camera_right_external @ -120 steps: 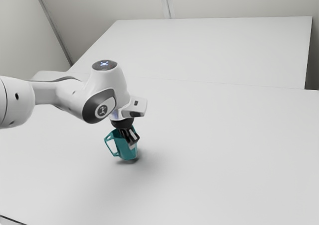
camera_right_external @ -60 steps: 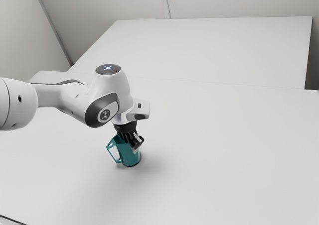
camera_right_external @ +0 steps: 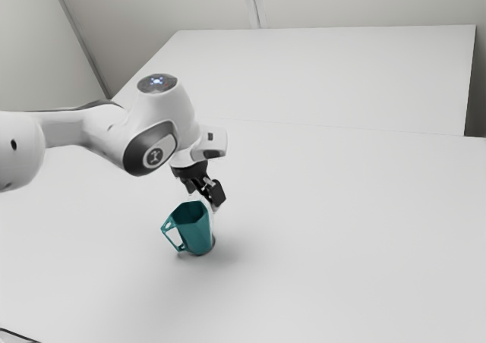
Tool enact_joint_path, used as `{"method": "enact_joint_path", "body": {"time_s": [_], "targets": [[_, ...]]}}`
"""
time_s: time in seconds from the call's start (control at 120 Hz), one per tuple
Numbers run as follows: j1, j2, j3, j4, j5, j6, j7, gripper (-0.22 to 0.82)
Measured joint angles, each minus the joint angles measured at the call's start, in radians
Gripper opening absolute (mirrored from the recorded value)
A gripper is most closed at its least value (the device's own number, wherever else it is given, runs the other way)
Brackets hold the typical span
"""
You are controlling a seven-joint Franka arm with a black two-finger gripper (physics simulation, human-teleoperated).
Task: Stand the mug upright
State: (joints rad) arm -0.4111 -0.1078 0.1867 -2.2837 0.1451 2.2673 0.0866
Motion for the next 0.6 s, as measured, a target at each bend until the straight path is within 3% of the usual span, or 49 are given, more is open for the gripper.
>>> {"method": "enact_joint_path", "body": {"time_s": [0.6], "targets": [[0.084, 0.026, 0.008, 0.551, 0.022, -0.461, -0.011, 0.6]]}}
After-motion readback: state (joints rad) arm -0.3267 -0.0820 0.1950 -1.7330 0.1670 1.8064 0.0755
